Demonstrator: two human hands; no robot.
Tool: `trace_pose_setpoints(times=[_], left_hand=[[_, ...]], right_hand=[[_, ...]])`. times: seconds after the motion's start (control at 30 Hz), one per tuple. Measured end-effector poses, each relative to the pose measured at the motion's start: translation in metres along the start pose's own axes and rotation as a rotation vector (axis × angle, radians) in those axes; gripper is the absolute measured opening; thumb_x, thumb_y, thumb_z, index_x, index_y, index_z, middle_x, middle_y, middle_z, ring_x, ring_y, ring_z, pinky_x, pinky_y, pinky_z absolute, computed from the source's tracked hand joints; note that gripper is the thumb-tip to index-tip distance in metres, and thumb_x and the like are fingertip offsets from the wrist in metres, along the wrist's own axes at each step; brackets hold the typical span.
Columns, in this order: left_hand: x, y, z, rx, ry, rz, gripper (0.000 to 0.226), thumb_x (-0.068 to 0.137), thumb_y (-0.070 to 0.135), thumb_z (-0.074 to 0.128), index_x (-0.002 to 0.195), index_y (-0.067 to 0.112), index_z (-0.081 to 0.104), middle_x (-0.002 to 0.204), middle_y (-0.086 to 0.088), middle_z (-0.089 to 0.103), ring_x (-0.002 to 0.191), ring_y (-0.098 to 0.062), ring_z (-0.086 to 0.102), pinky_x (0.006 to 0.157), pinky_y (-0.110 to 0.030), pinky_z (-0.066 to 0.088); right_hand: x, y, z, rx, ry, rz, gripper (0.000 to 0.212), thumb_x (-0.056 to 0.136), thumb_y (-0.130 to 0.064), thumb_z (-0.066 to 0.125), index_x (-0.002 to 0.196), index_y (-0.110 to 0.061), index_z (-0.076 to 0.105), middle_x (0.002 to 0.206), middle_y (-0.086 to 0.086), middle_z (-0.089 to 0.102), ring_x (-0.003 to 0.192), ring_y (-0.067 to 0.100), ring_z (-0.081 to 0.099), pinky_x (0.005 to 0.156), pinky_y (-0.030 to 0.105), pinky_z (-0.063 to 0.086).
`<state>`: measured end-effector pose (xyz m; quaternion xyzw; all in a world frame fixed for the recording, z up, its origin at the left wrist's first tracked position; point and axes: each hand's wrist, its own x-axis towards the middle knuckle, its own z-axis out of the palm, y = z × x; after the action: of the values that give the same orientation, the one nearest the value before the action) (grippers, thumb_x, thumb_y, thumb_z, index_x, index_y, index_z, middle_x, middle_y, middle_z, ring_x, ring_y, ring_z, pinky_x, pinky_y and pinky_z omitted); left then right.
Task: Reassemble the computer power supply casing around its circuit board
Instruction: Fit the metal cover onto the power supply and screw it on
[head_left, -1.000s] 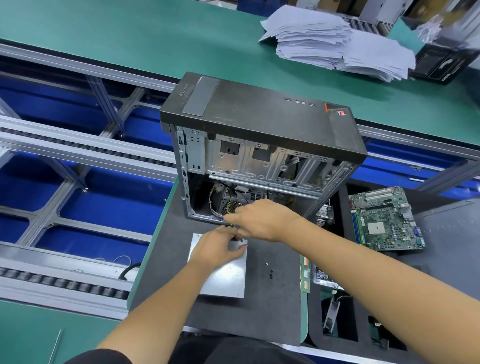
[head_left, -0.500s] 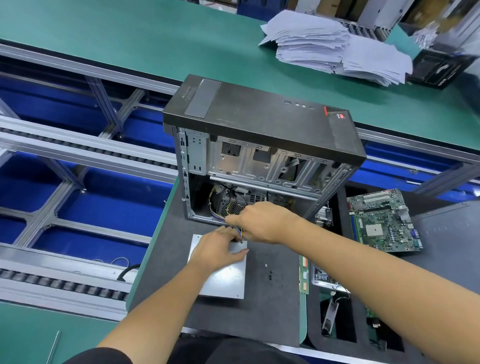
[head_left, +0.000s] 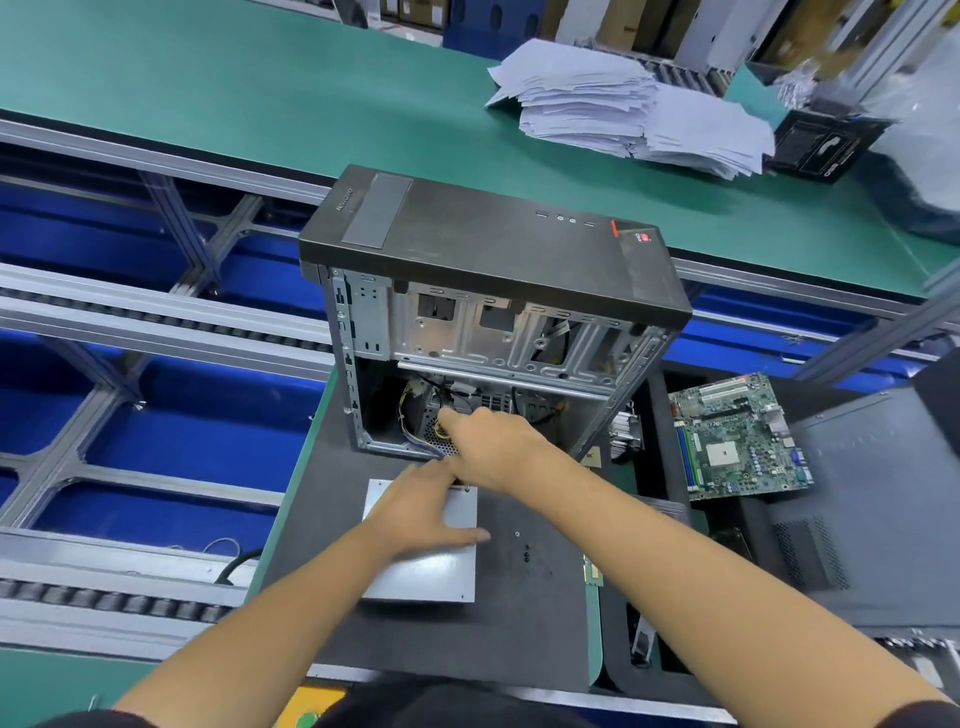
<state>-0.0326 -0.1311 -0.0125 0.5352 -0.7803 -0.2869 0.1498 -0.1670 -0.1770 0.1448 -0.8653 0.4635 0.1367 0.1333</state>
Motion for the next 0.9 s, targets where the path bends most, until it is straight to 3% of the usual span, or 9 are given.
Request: trace_pose_setpoints(times=[0.1, 0.23, 0.33, 0.4, 0.5, 0.67, 0.9], left_hand=[[-0.008, -0.007, -0.009, 0.13, -0.166, 0.077, 0.119, 0.047, 0.103, 0.058, 0.139, 0.031, 0.036, 0.126, 0.013, 0.046, 0.111, -0.011, 0.041, 0.107, -0.036, 0.036], [-0.019, -0.01, -0.02, 0.284, -0.394, 0.157, 0.15, 0.042, 0.1, 0.064, 0.156, 0.021, 0.007, 0.146, 0.001, 0.026, 0.13, -0.022, 0.028, 0.119, -0.039, 0.021], [-0.018, -0.002, -0.022, 0.335, -0.404, 0.16, 0.153, 0.044, 0.094, 0.07, 0.157, 0.014, 0.003, 0.154, -0.007, 0.021, 0.137, -0.029, 0.025, 0.122, -0.043, 0.017], [-0.018, 0.002, -0.021, 0.371, -0.403, 0.174, 0.154, 0.045, 0.091, 0.071, 0.157, 0.01, 0.002, 0.154, -0.01, 0.02, 0.135, -0.032, 0.024, 0.121, -0.044, 0.017], [-0.021, 0.002, -0.02, 0.39, -0.421, 0.193, 0.159, 0.044, 0.094, 0.067, 0.157, 0.011, -0.007, 0.153, -0.009, 0.016, 0.133, -0.033, 0.022, 0.121, -0.045, 0.014], [-0.023, 0.0, -0.013, 0.425, -0.3, 0.233, 0.148, 0.042, 0.091, 0.066, 0.152, 0.008, 0.014, 0.141, -0.008, 0.031, 0.119, -0.029, 0.033, 0.114, -0.039, 0.023], [-0.018, -0.002, -0.009, 0.361, -0.25, 0.256, 0.142, 0.041, 0.086, 0.068, 0.15, 0.01, 0.018, 0.134, -0.004, 0.033, 0.115, -0.023, 0.033, 0.108, -0.034, 0.026]], right_hand=[[-0.002, 0.003, -0.006, -0.043, -0.012, -0.027, 0.037, 0.081, -0.026, 0.058, 0.111, -0.02, 0.037, 0.07, -0.001, 0.052, 0.068, 0.03, 0.055, 0.05, 0.031, 0.029], [-0.003, 0.006, -0.01, -0.183, -0.009, -0.141, 0.043, 0.091, -0.025, 0.057, 0.13, -0.024, 0.039, 0.078, 0.002, 0.05, 0.072, 0.031, 0.054, 0.051, 0.032, 0.029], [-0.002, 0.008, -0.012, -0.163, 0.024, -0.213, 0.032, 0.09, -0.017, 0.053, 0.122, -0.022, 0.05, 0.067, 0.001, 0.04, 0.064, 0.031, 0.047, 0.05, 0.033, 0.028], [-0.002, 0.009, -0.011, -0.158, 0.048, -0.218, 0.021, 0.088, -0.016, 0.052, 0.108, -0.021, 0.05, 0.06, 0.002, 0.036, 0.054, 0.029, 0.041, 0.046, 0.032, 0.022], [-0.004, 0.007, 0.0, -0.139, 0.081, -0.177, 0.018, 0.089, -0.016, 0.051, 0.106, -0.02, 0.047, 0.058, 0.005, 0.038, 0.048, 0.024, 0.037, 0.044, 0.033, 0.019], [-0.009, 0.002, 0.016, 0.006, 0.119, -0.021, 0.019, 0.092, -0.016, 0.048, 0.095, -0.022, 0.03, 0.062, 0.005, 0.036, 0.049, 0.023, 0.031, 0.045, 0.033, 0.017], [-0.013, 0.011, 0.018, 0.082, 0.126, 0.047, 0.015, 0.093, -0.021, 0.048, 0.094, -0.02, 0.033, 0.068, 0.005, 0.043, 0.06, 0.031, 0.048, 0.049, 0.034, 0.027]])
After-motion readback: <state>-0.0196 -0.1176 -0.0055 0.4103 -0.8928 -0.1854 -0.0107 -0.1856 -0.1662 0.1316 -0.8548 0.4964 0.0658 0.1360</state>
